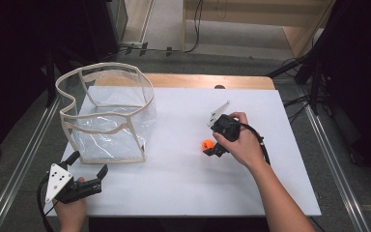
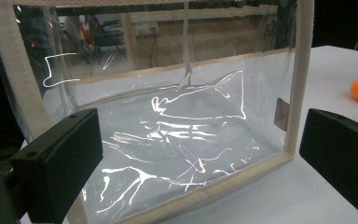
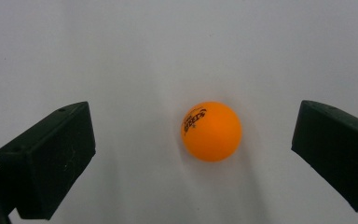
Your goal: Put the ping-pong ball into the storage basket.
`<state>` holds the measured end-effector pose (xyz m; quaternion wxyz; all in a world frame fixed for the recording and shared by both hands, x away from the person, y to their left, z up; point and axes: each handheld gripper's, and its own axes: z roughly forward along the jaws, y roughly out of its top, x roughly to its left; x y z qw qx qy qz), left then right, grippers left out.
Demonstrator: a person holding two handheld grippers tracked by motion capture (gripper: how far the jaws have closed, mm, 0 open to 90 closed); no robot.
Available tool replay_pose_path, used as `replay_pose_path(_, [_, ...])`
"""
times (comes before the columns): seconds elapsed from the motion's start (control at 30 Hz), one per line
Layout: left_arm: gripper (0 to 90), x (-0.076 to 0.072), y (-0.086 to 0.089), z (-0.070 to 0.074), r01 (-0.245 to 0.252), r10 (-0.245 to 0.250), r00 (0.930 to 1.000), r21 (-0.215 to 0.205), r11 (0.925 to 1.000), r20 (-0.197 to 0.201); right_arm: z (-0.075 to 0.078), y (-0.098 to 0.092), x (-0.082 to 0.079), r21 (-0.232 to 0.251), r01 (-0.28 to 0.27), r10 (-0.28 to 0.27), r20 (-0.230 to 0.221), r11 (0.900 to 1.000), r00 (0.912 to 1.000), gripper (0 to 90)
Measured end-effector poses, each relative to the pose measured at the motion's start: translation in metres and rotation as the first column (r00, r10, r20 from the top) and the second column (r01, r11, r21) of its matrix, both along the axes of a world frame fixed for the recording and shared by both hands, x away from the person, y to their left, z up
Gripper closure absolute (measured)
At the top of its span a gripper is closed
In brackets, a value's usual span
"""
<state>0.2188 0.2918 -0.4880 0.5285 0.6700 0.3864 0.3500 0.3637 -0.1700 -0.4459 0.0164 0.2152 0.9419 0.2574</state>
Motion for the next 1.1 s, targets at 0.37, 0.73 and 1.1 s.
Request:
replay_pose_path(0.37, [0.1,0.0,0.0,0.0,0.001,-0.001,1.0,-0.001,1.0,0.0,-0.007,0.005,0.002,-0.052,-0.004,0.003,-0.009,0.999,1.0,12.3])
replay_pose_path(0.73, [0.1,0.0,0.0,0.0,0.001,-0.001,1.0,-0.001,1.0,-0.001,-0.014,0.008,0.004,-0.105,-0.02,0.018,-0.022,0.994,0.9996,19.3])
replay_pose_path(1.1, [0.1,0.0,0.0,0.0,0.001,-0.001,1.0,-0.001,1.0,-0.001,-0.021,0.012,0.007,-0.136,-0.019,0.015,-0.034,0.99,0.9993,24.9])
